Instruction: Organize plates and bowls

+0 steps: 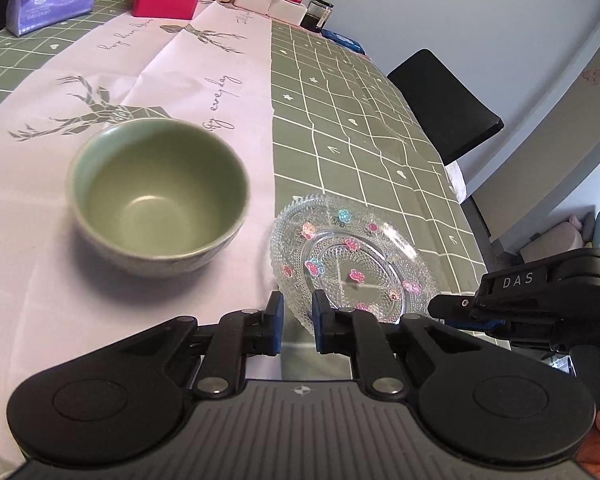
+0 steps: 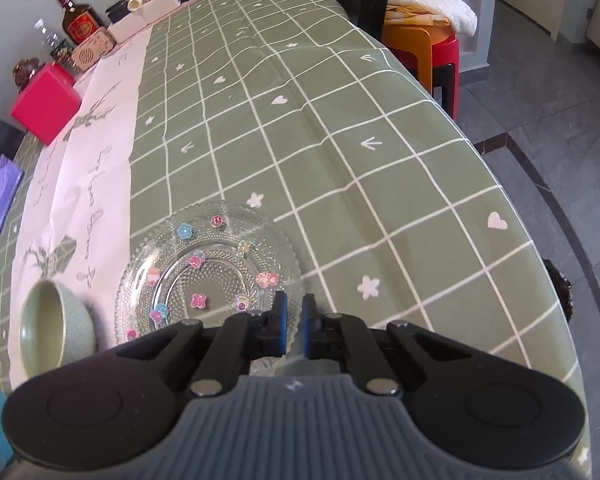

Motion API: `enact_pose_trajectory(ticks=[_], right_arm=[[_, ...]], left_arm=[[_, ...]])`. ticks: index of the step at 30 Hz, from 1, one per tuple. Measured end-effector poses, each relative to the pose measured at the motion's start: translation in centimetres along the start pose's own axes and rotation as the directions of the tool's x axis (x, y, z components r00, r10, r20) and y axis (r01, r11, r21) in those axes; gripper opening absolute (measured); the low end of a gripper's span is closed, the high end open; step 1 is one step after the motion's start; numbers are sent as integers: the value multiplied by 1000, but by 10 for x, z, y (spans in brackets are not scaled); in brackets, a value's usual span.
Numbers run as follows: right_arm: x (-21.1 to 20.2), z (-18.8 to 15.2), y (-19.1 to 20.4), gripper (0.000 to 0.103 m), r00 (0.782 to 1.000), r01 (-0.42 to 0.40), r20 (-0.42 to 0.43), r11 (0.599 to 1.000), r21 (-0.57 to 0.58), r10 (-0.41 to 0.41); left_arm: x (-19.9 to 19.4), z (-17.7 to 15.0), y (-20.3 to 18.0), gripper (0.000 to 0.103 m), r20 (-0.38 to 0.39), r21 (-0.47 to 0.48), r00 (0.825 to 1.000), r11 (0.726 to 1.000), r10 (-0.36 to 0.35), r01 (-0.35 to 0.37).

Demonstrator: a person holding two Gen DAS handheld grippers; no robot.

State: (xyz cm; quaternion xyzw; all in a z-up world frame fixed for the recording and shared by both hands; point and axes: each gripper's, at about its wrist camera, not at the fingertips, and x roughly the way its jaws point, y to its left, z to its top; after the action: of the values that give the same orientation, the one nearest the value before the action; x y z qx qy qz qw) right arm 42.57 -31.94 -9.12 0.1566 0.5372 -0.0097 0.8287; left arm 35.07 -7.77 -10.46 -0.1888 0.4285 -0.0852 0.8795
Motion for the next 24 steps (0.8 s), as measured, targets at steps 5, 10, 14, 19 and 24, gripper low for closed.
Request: enact_pose_trajectory(ticks=[5,10,14,19,24], right_arm=[[-16,-29,18,4,1000,11,-21,999,-48,-12],[-29,-70,46,4,999,26,-28,990,-139,-30],[-31,-92,62,4,999,16,-48,982,-186,-25],[-34,-115,76,4,998,2,-61,972,-236,-17],[-36,-120,80,25,998,-24,-66,963,-268,6]], left_arm=[[-32,-13,12,16,-22,-3,999,1000,30,-30],[-59,-26,38,15,-65,-17,997,999,48,-50],[-72,-37,53,15,-89,-14,993,997,73,-75],[-83,-47,70,16,-120,-5,989,996,88,-89],[-86,-43,73,18,-137,65,989,997,60,-52]])
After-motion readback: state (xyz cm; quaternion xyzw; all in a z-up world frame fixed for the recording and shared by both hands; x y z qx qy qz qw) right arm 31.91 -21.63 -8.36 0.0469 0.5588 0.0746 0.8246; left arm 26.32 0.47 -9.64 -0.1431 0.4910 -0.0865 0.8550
